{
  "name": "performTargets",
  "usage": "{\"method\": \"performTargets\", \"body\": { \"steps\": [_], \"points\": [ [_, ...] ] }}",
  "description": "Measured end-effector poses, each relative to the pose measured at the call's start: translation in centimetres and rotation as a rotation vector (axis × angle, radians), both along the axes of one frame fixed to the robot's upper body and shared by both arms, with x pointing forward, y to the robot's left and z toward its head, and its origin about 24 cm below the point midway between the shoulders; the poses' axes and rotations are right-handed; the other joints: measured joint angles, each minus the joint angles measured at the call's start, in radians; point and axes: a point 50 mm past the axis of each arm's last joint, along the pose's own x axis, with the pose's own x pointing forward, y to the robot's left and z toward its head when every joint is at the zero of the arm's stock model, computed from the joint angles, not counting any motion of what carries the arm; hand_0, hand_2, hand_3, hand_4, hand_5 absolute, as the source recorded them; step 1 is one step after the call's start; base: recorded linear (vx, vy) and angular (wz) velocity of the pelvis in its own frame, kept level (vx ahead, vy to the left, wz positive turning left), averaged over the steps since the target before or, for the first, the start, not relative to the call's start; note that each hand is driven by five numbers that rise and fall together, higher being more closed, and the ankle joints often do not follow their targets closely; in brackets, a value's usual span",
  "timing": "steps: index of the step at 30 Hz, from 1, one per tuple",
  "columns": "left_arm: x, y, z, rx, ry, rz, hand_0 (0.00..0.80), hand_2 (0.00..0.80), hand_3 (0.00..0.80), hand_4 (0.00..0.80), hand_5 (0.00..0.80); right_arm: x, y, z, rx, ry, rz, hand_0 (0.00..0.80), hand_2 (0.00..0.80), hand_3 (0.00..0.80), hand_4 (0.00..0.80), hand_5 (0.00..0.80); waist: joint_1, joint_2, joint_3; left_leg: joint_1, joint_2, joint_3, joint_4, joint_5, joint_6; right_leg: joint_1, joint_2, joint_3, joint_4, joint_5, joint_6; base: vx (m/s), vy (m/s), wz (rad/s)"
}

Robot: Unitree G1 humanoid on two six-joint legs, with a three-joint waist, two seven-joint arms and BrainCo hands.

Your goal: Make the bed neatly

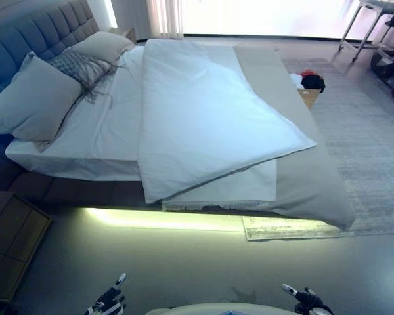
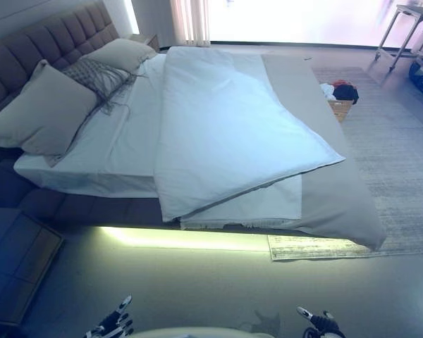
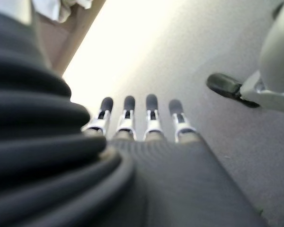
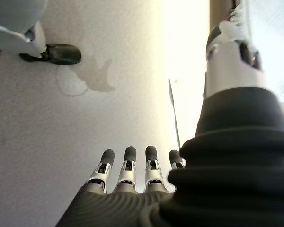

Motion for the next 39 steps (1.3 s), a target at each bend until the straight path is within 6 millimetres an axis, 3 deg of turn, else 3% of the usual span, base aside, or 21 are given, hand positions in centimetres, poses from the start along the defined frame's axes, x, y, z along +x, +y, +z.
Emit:
{"method": "performTargets", "body": {
  "steps": [8,13,20,29,33,34,35,36,37,38,39],
  "points": [
    [-0.4,-0.2,-0.1,-0.02,0.038,-0.023,0.0,0.0,0.0,0.0,0.0,0.5,0.5,0.0,0.117,-0.065,0.028,0.0,0.0,0.0,0.0,0.0,0.001,0.002,0.004,-0.001,-0.001,0.0,0.0,0.0,0.0,0.002,-0.001,0.0,0.0,0.0,0.0,0.0,0.0,0.0],
    [-0.7,-0.2,-0.2,-0.018,0.05,-0.027,0.0,0.0,0.0,0.0,0.0,0.5,0.6,0.0,0.185,-0.125,-0.066,0.0,0.0,0.0,0.0,0.0,0.001,0.011,0.012,0.001,-0.001,-0.002,0.0,0.0,0.0,0.005,-0.002,-0.001,-0.001,0.0,0.0,0.007,0.003,0.0],
    [-1.3,-0.3,-0.3,-0.016,0.088,-0.051,0.0,0.0,0.0,0.0,0.0,-0.1,1.6,-0.4,0.215,-0.122,-0.046,0.0,0.0,0.0,0.0,0.0,0.001,0.026,0.018,-0.001,-0.002,-0.013,0.0,0.003,0.001,0.005,-0.005,-0.013,-0.003,-0.002,0.0,0.007,-0.007,0.05],
    [-1.3,-0.4,-0.4,-0.029,0.1,-0.052,0.0,0.0,0.0,0.0,0.0,-0.6,1.2,-0.4,0.178,-0.107,-0.078,0.0,0.0,0.0,0.0,0.0,-0.002,0.057,0.02,-0.005,-0.001,-0.015,0.001,0.003,0.001,0.001,-0.004,-0.013,-0.003,-0.005,0.0,0.005,-0.033,0.0],
    [-1.0,-1.0,-0.5,-0.04,0.094,-0.045,0.0,0.0,0.0,0.0,0.0,-0.3,1.3,-0.4,0.178,-0.11,-0.079,0.0,0.0,0.0,0.0,0.0,-0.001,0.056,0.022,-0.026,0.0,-0.015,0.04,-0.004,-0.005,-0.005,-0.004,-0.01,0.007,-0.01,-0.001,-0.012,-0.092,0.0],
    [-0.9,-1.2,-0.6,-0.038,0.094,-0.033,0.0,0.0,0.0,0.0,0.0,0.8,1.7,-0.3,0.189,-0.132,-0.075,0.0,0.0,0.0,0.0,0.0,0.007,0.038,0.036,-0.092,0.004,-0.021,0.158,-0.023,-0.026,-0.038,-0.006,-0.003,0.046,-0.034,-0.012,-0.02,-0.109,-0.1],
    [-0.4,-1.1,-0.5,-0.032,0.071,-0.016,0.0,0.0,0.0,0.0,0.0,2.1,2.1,-0.2,0.199,-0.159,-0.07,0.0,0.0,0.0,0.0,0.0,0.015,0.024,0.062,-0.176,0.006,-0.033,0.322,-0.053,-0.073,-0.081,-0.012,-0.003,0.123,-0.062,-0.034,0.014,-0.093,-0.37],
    [0.0,-1.1,-0.4,-0.026,0.057,-0.012,0.0,0.0,0.0,0.0,0.0,2.9,2.5,-0.1,0.205,-0.174,-0.067,0.0,0.0,0.0,0.0,0.0,0.026,-0.002,0.095,-0.271,0.006,-0.051,0.536,-0.033,-0.108,-0.105,-0.029,0.025,0.18,-0.087,-0.047,0.099,0.032,-0.4],
    [-0.1,-1.5,-0.6,-0.035,0.065,-0.01,0.0,0.0,0.0,0.0,0.0,3.7,2.7,0.0,0.205,-0.191,-0.053,0.0,0.0,0.0,0.0,0.0,0.035,-0.013,0.109,-0.332,0.004,-0.071,0.637,0.006,-0.136,-0.091,-0.037,0.034,0.176,-0.084,-0.056,0.222,0.119,-0.43],
    [-0.9,-2.0,-0.8,-0.049,0.089,-0.006,0.0,0.0,0.0,0.0,0.0,3.8,2.6,0.1,0.196,-0.188,-0.046,0.0,0.0,0.0,0.0,0.0,0.045,-0.026,0.113,-0.346,0.006,-0.084,0.636,0.001,-0.136,-0.071,-0.037,0.038,0.163,-0.08,-0.062,0.305,0.164,-0.29],
    [-1.7,-2.5,-1.1,-0.064,0.107,-0.001,0.0,0.0,0.0,0.0,0.0,3.8,2.3,0.2,0.187,-0.187,-0.045,0.0,0.0,0.0,0.0,0.0,0.052,-0.011,0.114,-0.34,0.021,-0.085,0.545,0.003,-0.132,-0.067,-0.026,0.049,0.16,-0.082,-0.062,0.385,0.173,-0.31]
  ]
}}
